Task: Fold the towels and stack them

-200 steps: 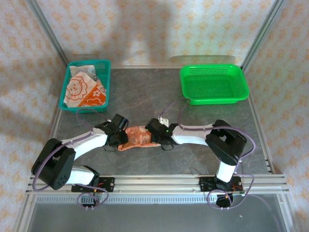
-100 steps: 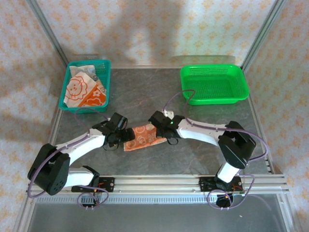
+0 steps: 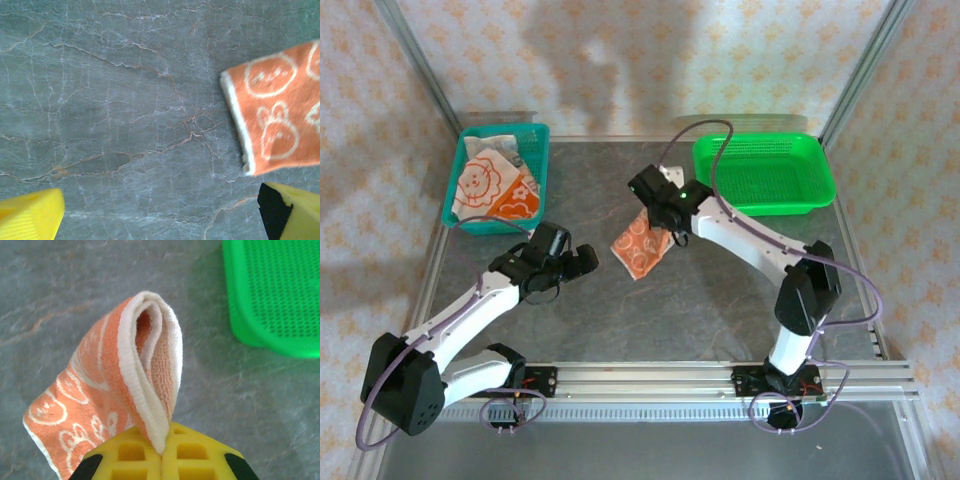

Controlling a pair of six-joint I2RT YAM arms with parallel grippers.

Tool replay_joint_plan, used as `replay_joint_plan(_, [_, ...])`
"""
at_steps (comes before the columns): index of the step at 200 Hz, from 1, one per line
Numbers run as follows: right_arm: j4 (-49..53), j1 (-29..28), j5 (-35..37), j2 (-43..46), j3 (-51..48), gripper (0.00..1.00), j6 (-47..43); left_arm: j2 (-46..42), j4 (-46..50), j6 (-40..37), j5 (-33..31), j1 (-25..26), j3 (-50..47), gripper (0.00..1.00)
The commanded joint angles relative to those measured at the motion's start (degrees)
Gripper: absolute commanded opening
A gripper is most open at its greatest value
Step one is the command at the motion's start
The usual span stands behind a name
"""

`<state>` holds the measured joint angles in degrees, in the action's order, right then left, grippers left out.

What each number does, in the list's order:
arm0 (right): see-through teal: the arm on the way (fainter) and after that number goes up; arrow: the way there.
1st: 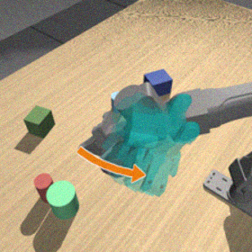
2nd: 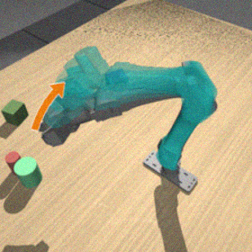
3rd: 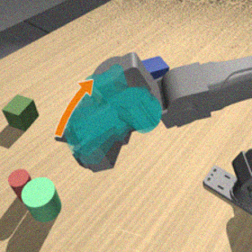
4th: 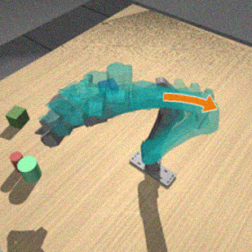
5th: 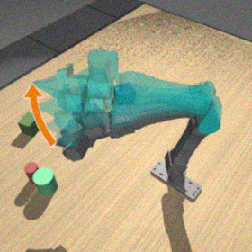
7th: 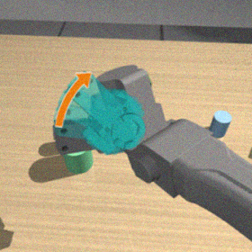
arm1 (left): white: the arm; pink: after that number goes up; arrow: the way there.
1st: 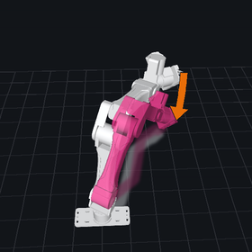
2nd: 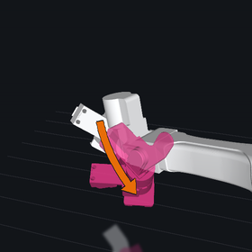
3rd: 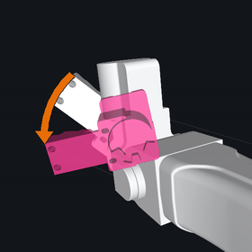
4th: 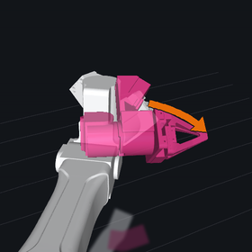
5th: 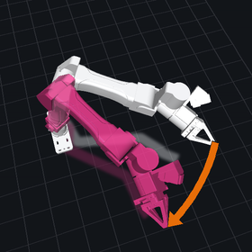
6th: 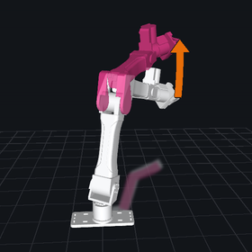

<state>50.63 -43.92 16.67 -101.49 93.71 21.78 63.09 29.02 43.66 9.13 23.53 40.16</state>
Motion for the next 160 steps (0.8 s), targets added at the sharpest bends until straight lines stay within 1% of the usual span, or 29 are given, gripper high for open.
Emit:
replay_joint_plan(1, [3.51,2.61,5.00,-4.06,5.96,0.00,-5.61,-1.36,2.80,1.02,-1.97,-0.26,1.37,1.00])
replay_joint_plan(40, [3.87,7.16,6.68,-10.53,16.67,0.00,-8.56,-3.47,3.33,1.76,-2.45,-0.24,0.34,1.00])
replay_joint_plan(58, [4.97,9.45,6.37,-13.67,21.92,0.00,-9.42,-3.84,3.71,1.88,-2.36,-0.24,0.16,1.00])
replay_joint_plan(101, [7.90,13.92,6.18,-18.79,30.95,0.00,-10.73,-4.77,4.54,2.18,-3.31,-0.28,0.09,1.00])
replay_joint_plan(127, [9.38,16.29,6.53,-20.29,34.00,0.00,-11.43,-5.08,5.04,1.88,-3.93,-0.24,0.59,1.00])
replay_joint_plan(160, [9.62,19.49,7.31,-20.19,34.38,0.00,-12.16,-4.06,5.09,1.47,-4.29,-0.28,1.39,1.00])
